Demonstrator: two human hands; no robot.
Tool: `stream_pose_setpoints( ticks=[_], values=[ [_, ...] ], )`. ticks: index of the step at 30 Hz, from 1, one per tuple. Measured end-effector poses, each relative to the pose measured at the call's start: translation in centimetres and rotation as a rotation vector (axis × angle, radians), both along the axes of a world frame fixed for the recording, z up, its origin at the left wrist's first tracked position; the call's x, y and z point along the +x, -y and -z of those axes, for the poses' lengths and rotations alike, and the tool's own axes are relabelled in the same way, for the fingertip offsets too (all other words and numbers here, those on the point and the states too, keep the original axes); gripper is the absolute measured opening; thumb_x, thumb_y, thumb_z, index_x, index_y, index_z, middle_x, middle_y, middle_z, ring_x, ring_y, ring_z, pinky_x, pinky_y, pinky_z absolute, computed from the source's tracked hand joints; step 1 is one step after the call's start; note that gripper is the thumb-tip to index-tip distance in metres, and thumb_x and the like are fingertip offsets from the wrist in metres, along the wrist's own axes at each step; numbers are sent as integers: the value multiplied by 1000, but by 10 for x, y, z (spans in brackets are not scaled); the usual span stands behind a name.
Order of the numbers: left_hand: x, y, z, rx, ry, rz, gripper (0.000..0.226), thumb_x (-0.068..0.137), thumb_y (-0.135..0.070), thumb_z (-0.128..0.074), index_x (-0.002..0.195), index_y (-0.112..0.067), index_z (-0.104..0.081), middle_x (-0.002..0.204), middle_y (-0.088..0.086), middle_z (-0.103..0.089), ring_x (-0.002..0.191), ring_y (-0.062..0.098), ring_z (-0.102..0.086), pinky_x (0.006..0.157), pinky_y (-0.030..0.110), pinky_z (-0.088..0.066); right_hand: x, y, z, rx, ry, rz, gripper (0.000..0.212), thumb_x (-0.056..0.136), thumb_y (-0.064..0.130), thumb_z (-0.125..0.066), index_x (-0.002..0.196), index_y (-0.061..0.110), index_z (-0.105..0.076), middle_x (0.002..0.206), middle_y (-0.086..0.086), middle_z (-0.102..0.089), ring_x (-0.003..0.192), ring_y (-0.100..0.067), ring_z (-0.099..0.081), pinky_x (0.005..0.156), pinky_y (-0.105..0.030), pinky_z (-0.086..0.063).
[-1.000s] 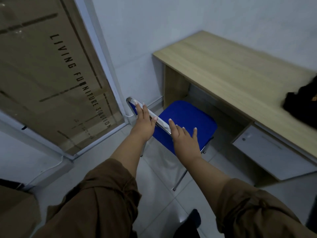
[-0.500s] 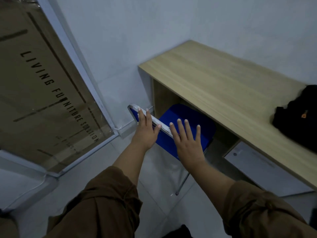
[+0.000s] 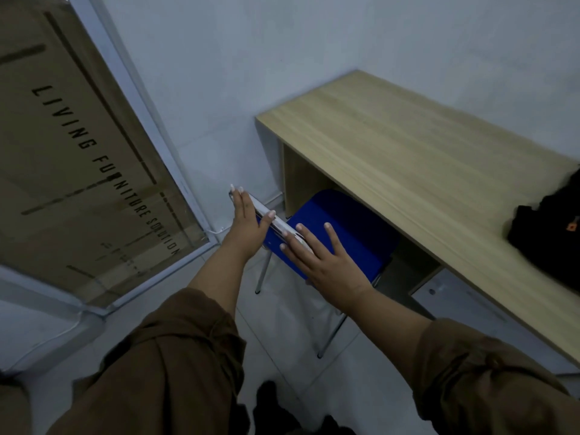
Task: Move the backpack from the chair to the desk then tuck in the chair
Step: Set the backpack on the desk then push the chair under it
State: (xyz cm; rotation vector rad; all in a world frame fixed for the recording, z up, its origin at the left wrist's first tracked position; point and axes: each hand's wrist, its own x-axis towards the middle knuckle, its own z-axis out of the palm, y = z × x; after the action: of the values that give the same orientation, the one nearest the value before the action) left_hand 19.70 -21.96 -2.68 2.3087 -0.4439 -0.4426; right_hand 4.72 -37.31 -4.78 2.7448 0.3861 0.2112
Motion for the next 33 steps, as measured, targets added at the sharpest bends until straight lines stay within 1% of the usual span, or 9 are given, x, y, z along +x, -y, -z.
stream_pose_setpoints(
  ticks=[2, 5, 10, 15, 20, 24, 27, 30, 33],
  values=[
    [6, 4, 0, 2, 4, 0, 83, 99, -45, -37, 151, -15, 21, 158, 1, 34, 153, 22, 5, 123, 40, -8, 6, 1, 1, 22, 2, 17, 92, 87, 41, -61, 155, 17, -3, 164, -9, -4, 150, -35, -2, 115, -66, -15],
    [18, 9, 1, 6, 11, 9, 83, 99, -46, -36, 151, -16, 21, 158, 1, 35, 153, 22, 4, 123, 40, -10, 15, 4, 3, 46, -1, 30, 94, 87, 39, -62, 155, 20, -1, 165, -10, -3, 150, -34, 0, 116, -66, -11],
    [38, 22, 3, 27, 23, 49, 83, 99, -47, -34, 151, -16, 23, 157, 1, 36, 152, 21, 10, 124, 41, -6, 28, 11, 3, 97, 4, 100, 96, 87, 39, -63, 155, 19, 2, 165, -9, -1, 151, -33, -1, 115, -66, -14],
    [53, 41, 4, 34, 82, 71, 83, 99, -44, -36, 151, -9, 19, 159, 8, 32, 152, 22, 14, 124, 44, -5, 39, 22, 3, 145, 7, 196, 95, 88, 40, -60, 155, 21, 4, 165, -6, -3, 151, -33, -4, 111, -70, -14],
    [65, 58, 5, 26, 112, 90, 83, 99, -43, -36, 152, -6, 17, 159, 10, 30, 152, 24, 12, 124, 44, -6, 50, 30, 4, 186, 15, 296, 88, 90, 32, -59, 155, 22, -1, 165, -6, -6, 151, -31, -2, 110, -72, -13],
    [74, 75, 2, 48, 90, 108, 84, 99, -46, -34, 152, -7, 19, 159, 11, 31, 151, 24, 17, 125, 45, -3, 55, 36, 2, 191, 33, 416, 86, 88, 24, -57, 155, 24, -2, 165, -8, -6, 151, -31, 2, 112, -72, -6],
    [79, 90, -3, 62, 67, 120, 86, 98, -48, -34, 151, -8, 19, 159, 11, 31, 151, 24, 20, 124, 44, 1, 60, 43, 0, 187, 22, 485, 90, 87, 23, -57, 154, 26, 3, 165, -10, -3, 151, -32, 5, 111, -72, -3],
    [85, 100, -4, 76, 47, 128, 86, 98, -50, -34, 151, -9, 20, 159, 10, 31, 151, 24, 19, 124, 44, 1, 65, 48, -2, 189, 3, 523, 93, 87, 22, -55, 153, 28, 9, 165, -10, 2, 150, -32, 9, 110, -74, 0],
    [91, 110, -1, 56, 49, 138, 87, 98, -49, -34, 151, -9, 21, 159, 10, 31, 150, 24, 21, 124, 44, 2, 69, 53, -3, 205, -4, 551, 95, 86, 20, -55, 152, 29, 13, 164, -11, 3, 150, -33, 9, 108, -76, 3]
  ],
)
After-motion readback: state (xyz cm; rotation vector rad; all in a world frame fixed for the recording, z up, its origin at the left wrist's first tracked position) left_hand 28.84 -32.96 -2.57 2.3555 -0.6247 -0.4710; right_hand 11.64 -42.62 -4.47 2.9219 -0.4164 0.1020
